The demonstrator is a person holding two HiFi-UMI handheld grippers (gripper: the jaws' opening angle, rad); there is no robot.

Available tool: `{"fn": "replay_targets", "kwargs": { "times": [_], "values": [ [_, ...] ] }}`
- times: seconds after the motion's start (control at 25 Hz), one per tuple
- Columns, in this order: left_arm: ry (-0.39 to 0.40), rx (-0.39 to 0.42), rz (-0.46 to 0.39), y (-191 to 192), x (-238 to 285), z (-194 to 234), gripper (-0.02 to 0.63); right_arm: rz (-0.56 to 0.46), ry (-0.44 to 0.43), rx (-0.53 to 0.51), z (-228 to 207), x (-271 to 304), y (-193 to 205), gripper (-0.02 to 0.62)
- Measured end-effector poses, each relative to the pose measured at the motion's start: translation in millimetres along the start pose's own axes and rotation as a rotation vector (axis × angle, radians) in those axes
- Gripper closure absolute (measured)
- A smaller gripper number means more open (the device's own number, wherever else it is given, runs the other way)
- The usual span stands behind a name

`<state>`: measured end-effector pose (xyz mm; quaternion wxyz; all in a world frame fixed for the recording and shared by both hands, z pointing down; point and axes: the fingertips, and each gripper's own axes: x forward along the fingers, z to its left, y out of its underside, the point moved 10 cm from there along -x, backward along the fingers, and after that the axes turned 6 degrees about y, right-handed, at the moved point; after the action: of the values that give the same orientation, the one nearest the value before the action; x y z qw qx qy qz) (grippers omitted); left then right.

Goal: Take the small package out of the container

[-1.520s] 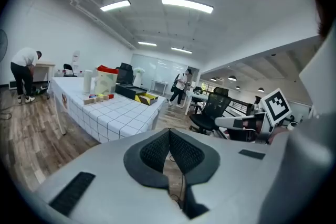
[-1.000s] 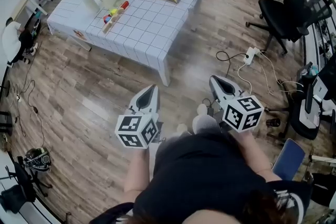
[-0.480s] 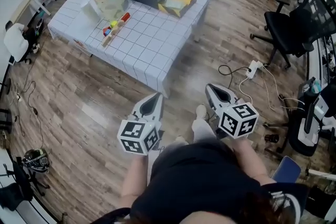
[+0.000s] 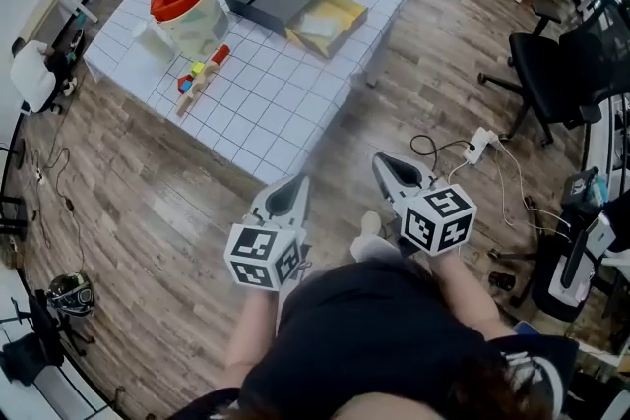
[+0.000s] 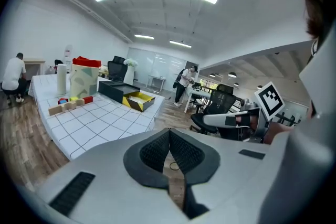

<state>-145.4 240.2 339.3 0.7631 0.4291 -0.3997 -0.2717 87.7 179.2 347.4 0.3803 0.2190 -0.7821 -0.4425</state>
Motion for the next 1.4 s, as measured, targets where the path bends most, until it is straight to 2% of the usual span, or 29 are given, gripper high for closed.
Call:
{"fn": "replay_targets", "kwargs": {
  "times": [0.24, 0.48, 0.76, 0.8, 0.84, 1.12, 1.28, 1.4],
  "values": [
    [-0.044, -0.005, 0.022, -23.9, 51.3, 7.5, 0.578, 0.028, -0.038, -0.005, -45.4, 23.6, -24.0, 0.58],
    [-0.089, 0.063, 0.074, -44.2, 98.1, 8.8, 0.578, 0.058, -0.098, -0.045, -77.5, 39.5, -40.4, 0.58],
    [-0.113, 0.098, 0.044, -64.6, 130.3, 9.7, 0.574, 0.081, -0.126, -0.024, -109.7, 59.9, -51.2, 0.58],
    [-0.116, 0.104, 0.044, -67.7, 132.7, 11.7, 0.549, 0.082, -0.129, -0.017, -112.5, 62.8, -52.8, 0.58],
    [-0.117, 0.11, 0.049, -70.5, 136.0, 14.3, 0.489, 0.083, -0.132, -0.012, -115.5, 66.0, -54.5, 0.58],
    [-0.091, 0.211, 0.164, -91.8, 173.6, 42.7, 0.434, 0.111, -0.143, 0.028, -135.3, 95.1, -66.4, 0.58],
    [-0.044, 0.274, 0.26, -111.9, 206.1, 69.1, 0.433, 0.127, -0.123, 0.03, -148.2, 117.1, -80.8, 0.58],
    [-0.037, 0.307, 0.297, -129.1, 227.3, 92.9, 0.433, 0.147, -0.125, 0.026, -156.5, 139.9, -93.4, 0.58]
  ]
}}
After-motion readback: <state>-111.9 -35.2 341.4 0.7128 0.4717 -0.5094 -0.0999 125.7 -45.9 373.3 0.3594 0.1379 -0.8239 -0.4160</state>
